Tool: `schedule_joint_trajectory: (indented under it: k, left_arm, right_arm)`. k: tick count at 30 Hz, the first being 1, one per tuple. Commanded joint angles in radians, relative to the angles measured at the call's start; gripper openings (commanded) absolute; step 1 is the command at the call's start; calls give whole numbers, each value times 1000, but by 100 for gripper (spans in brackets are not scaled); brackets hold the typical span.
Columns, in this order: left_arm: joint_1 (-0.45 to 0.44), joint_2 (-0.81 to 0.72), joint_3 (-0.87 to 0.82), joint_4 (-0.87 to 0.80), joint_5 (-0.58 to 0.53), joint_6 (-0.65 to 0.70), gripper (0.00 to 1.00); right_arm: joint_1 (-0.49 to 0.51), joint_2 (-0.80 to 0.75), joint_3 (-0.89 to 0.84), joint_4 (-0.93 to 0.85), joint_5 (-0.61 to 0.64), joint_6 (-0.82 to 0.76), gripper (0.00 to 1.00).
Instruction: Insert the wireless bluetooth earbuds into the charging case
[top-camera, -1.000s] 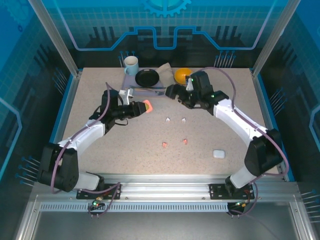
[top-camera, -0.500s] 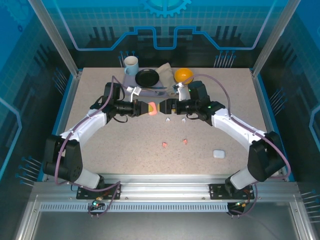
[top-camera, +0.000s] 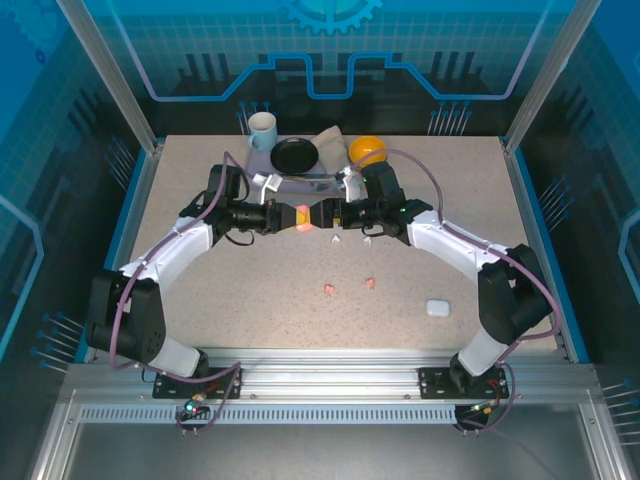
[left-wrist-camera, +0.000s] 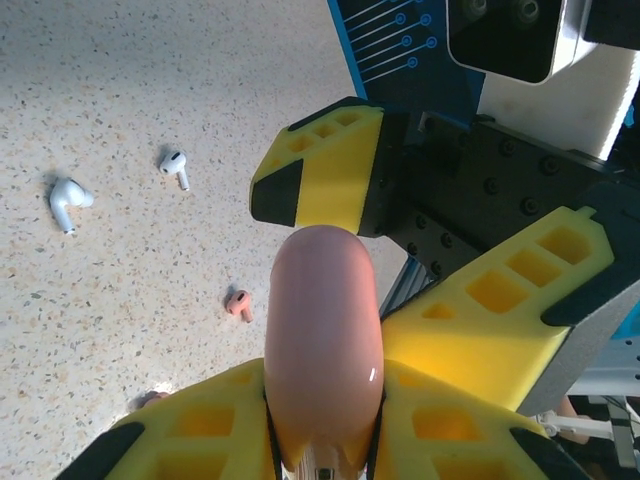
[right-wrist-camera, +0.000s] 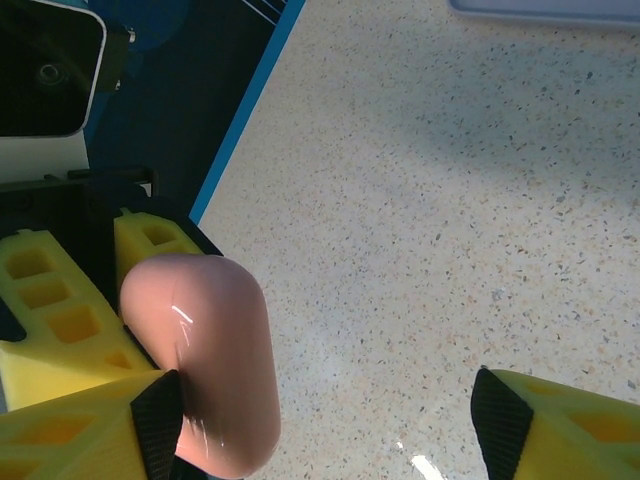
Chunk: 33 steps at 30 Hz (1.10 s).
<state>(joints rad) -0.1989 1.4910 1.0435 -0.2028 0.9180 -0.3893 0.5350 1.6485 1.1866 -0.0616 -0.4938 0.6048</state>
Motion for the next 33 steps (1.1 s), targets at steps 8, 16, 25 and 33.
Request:
schedule_joint_trajectory:
  k: [8,16,25,33]
  left_arm:
    - [-2,-28,67,-18,58,35,0]
    - [-2,-29,56,-5,58,33,0]
    - [-2,-25,69,27,77,6,0]
    - [-10,-29,70,38,75,-8,0]
  right_arm:
    - [-81,2,-117,36,40,42,76]
    - [-89,-141,-139,5,-17,62,76]
    - [-86,-110,-125,115,-153,136,53]
    - [-60,-46,-67,146,-168,153,46]
